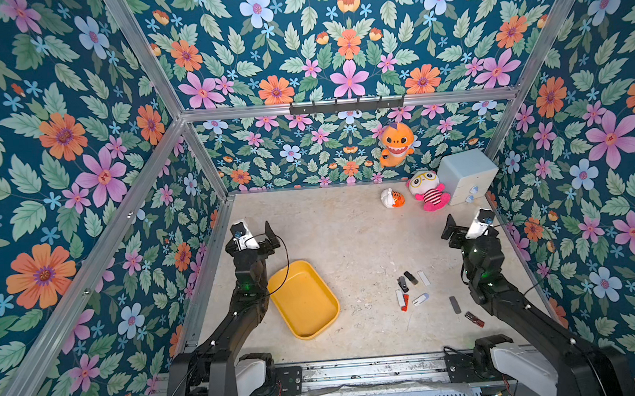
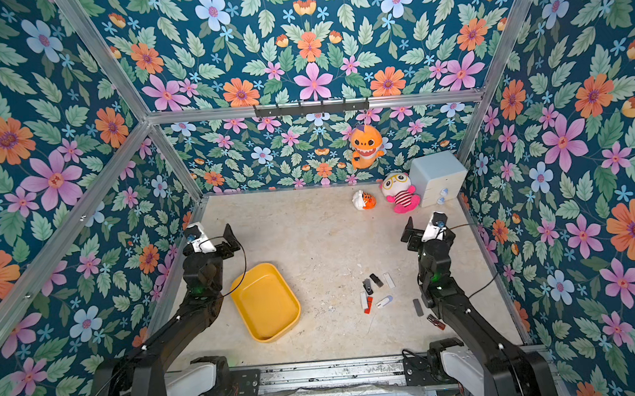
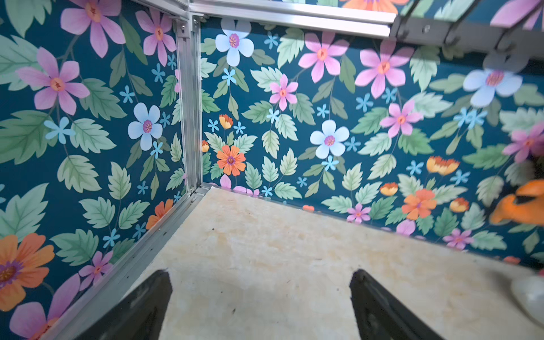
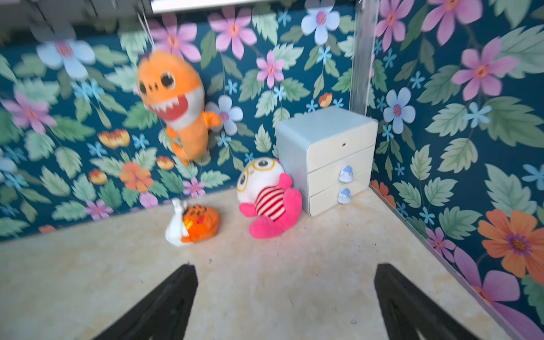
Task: Put the usb flash drive into the storage box
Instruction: Pick up the USB flash from the center of the board.
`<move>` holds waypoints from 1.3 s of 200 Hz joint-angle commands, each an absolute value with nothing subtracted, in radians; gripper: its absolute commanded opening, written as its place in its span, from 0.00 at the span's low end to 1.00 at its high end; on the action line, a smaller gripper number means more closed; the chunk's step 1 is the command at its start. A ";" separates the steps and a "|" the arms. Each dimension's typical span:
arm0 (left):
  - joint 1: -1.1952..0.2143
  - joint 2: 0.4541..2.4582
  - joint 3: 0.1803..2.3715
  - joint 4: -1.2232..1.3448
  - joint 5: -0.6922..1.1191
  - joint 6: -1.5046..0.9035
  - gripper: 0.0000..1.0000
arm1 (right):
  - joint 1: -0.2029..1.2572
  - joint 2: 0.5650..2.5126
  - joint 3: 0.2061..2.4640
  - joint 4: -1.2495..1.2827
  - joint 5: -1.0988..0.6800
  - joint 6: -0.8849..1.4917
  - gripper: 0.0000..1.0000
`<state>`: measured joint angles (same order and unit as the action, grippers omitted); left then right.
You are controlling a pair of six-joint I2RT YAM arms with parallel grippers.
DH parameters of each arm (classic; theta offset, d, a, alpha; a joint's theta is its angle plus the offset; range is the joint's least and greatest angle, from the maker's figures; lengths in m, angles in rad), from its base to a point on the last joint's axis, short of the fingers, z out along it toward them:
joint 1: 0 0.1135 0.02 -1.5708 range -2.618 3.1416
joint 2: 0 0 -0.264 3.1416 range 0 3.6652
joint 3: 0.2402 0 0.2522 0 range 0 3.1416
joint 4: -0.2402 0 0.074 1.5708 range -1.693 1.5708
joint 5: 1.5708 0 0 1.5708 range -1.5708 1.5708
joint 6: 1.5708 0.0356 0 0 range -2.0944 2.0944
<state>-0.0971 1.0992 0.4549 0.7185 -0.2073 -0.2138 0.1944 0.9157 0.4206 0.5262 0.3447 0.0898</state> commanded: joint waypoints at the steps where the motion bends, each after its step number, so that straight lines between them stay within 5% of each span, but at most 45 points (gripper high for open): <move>1: -0.094 1.025 0.565 0.264 -0.256 -0.497 0.99 | 0.192 0.780 0.468 0.184 0.247 0.288 1.00; 59: -0.081 0.871 0.752 -0.241 0.039 -0.493 0.99 | 0.190 0.695 0.593 -0.266 0.024 0.456 0.99; 129: -0.081 0.782 0.732 -0.466 0.066 -0.399 0.95 | 0.195 0.901 0.773 -0.768 -0.032 0.529 0.72; 193: -0.128 0.770 0.698 -0.483 0.041 -0.425 0.88 | 0.324 1.031 0.787 -0.897 0.037 0.623 0.56; 260: -0.149 0.782 0.704 -0.506 0.007 -0.432 0.88 | 0.366 1.111 0.732 -0.965 0.281 0.818 0.60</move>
<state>-0.1467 0.7807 0.7017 -0.4950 0.0235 -0.4362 0.3714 1.0676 0.7658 -0.9310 0.1898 0.7296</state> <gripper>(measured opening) 0.873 0.583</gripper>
